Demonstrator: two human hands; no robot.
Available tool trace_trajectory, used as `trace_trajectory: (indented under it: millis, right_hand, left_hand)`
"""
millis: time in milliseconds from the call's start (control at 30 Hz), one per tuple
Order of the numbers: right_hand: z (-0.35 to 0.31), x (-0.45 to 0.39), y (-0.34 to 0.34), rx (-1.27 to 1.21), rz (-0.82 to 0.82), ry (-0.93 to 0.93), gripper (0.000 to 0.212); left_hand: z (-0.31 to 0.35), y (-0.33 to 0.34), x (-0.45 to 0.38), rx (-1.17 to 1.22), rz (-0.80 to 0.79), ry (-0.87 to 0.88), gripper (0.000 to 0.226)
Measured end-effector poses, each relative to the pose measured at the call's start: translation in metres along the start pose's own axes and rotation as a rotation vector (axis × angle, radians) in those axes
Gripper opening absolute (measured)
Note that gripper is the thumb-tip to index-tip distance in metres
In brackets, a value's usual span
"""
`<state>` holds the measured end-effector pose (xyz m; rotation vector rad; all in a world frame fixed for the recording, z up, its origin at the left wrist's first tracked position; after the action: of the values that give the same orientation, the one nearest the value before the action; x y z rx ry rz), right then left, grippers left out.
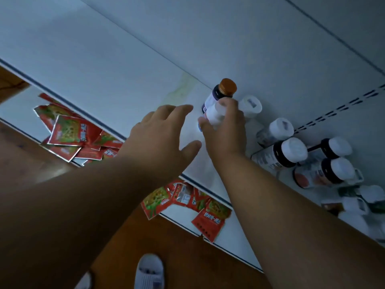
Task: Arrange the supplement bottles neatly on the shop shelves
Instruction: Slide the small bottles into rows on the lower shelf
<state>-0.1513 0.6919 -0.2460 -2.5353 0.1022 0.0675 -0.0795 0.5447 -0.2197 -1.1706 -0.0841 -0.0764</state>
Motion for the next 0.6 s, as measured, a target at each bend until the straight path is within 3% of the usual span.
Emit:
trace_trajectory:
  millis: [133, 233, 467, 600]
  right_hand:
    - [0.008, -0.020, 0.010, -0.041, 0.102, -0.001, 0.043]
    - [0.009, -0.019, 0.001, -0.280, 0.131, 0.077, 0.038]
    - [-0.022, 0.071, -0.009, -0.651, -0.022, 0.405, 0.034]
    - [-0.084, 0.111, -0.044, -0.691, -0.020, 0.449, 0.028]
  left_hand:
    - [-0.012, 0.020, -0.027, 0.039, -0.004, 0.009, 0.070]
    - [-0.014, 0.020, -0.042, 0.055, 0.009, 0.026, 0.074]
    - [-0.014, 0.002, 0.026, 0.293, -0.221, 0.065, 0.092]
    - [-0.001, -0.059, 0.064, 0.073, -0.282, 0.249, 0.093]
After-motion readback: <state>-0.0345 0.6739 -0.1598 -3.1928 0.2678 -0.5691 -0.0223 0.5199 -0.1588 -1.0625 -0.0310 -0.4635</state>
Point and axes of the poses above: each hand's wrist, its own x-axis away from the middle knuckle, its own y-axis out of the palm, z = x × y, the point moved 6 cm from there along -x, towards the middle knuckle, and after that the axes turned 15 degrees about -x, right-handed, at the moved point
